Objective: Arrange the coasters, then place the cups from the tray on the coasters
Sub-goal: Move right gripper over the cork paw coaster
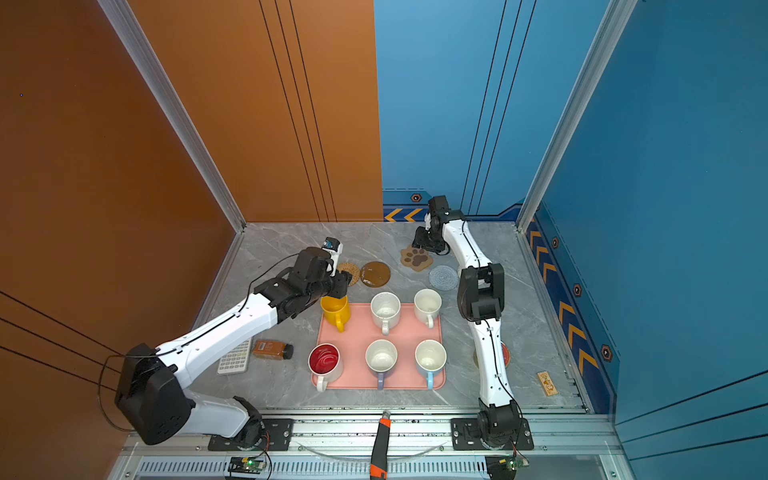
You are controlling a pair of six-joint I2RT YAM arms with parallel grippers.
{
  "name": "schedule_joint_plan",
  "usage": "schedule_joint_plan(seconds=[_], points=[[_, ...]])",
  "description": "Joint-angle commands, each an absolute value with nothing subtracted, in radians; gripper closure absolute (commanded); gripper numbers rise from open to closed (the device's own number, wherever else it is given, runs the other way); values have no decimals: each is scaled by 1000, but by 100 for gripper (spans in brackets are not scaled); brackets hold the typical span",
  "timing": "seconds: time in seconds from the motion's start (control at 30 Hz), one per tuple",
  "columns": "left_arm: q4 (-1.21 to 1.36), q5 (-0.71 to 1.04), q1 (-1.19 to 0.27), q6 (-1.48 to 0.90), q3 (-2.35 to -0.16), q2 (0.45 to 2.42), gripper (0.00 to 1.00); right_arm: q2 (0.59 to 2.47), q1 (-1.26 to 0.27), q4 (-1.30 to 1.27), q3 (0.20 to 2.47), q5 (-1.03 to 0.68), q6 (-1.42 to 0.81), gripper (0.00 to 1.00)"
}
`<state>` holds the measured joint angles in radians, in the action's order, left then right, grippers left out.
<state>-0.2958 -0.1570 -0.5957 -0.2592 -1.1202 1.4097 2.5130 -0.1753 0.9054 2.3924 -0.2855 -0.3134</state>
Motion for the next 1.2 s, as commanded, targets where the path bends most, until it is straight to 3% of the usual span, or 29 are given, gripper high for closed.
schedule_joint_plan(seconds=[0.0, 0.43, 1.17], points=[[-308, -175, -586, -273, -1125, 1407, 45, 2574, -146, 925, 2446, -267, -331, 46], [-308, -168, -589, -284, -1122, 1413, 45, 2612, -147, 908, 2421, -283, -335, 46], [-299, -168, -592, -290, -1091, 1378, 45, 2607, -281, 1135, 2338, 79, -193, 55]])
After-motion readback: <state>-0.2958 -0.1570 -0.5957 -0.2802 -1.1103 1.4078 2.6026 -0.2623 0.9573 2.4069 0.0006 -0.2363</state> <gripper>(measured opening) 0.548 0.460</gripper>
